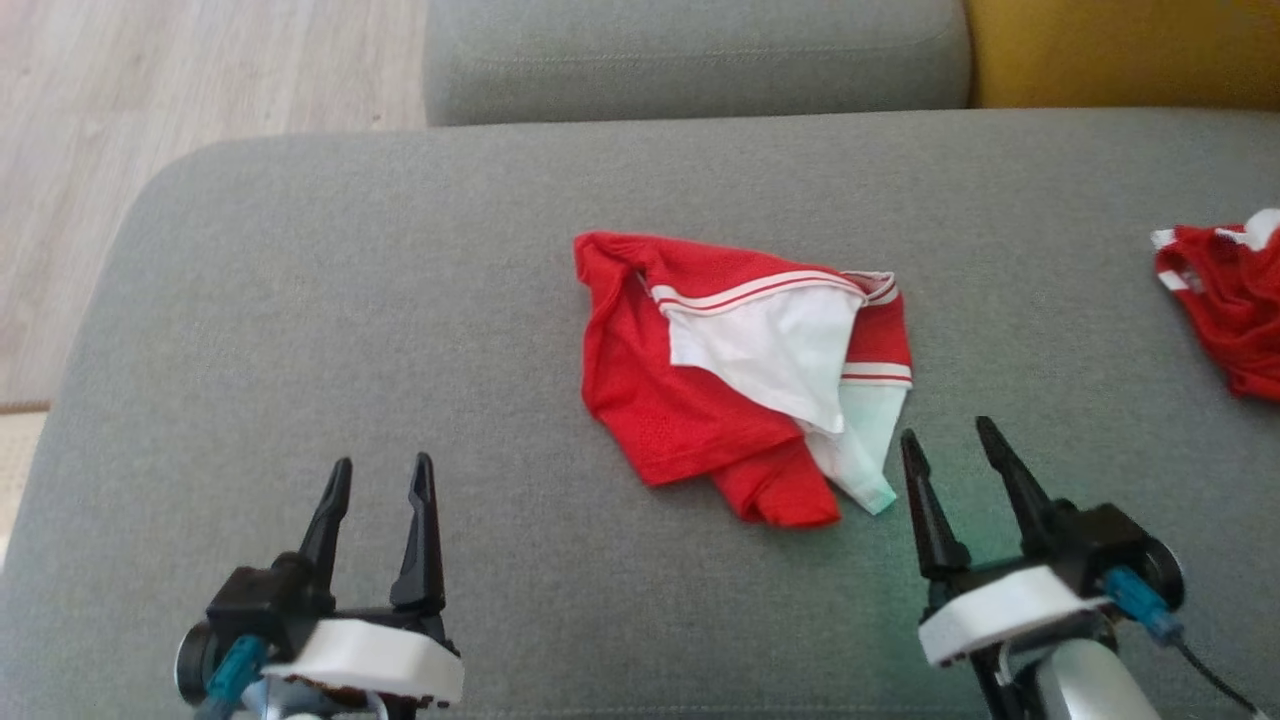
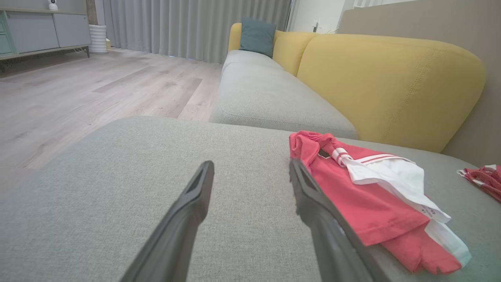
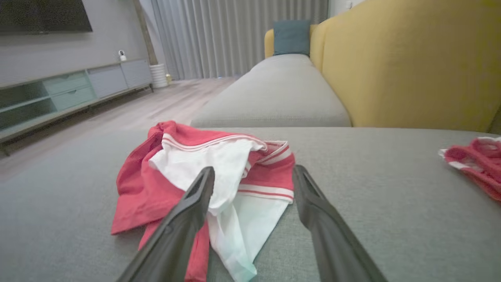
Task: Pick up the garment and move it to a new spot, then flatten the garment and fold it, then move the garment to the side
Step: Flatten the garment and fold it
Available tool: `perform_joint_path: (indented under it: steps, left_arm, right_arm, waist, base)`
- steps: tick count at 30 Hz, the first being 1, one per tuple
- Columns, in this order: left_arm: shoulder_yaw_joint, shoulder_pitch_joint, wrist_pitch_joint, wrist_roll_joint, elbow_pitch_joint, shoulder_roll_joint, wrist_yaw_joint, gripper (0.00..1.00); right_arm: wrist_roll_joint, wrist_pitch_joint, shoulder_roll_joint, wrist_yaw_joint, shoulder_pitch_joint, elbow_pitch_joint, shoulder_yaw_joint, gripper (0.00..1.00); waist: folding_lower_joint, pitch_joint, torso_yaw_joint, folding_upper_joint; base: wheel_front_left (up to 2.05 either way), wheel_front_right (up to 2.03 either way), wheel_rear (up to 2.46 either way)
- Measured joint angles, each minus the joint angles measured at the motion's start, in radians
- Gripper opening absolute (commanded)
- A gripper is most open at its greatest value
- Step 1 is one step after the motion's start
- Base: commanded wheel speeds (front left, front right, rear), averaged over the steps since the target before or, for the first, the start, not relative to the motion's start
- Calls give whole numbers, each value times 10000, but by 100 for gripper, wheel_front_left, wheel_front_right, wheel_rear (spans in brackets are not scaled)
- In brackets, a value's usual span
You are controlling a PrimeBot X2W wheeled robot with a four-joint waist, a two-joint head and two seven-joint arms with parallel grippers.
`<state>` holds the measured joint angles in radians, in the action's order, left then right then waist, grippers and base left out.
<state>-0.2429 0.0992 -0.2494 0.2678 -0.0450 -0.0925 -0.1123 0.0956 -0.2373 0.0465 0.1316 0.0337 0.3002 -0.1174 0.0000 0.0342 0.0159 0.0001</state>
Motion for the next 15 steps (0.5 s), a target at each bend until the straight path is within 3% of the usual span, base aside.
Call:
perform_joint_path:
  steps: [15]
  left_arm:
    - [-29,-476,0,-201,-144,236,259,100]
  right_arm:
    - [-734,-6,8,0,1755,2849,-249,100]
  waist:
    - [0,872,1056,0]
  base:
    - [0,0,0]
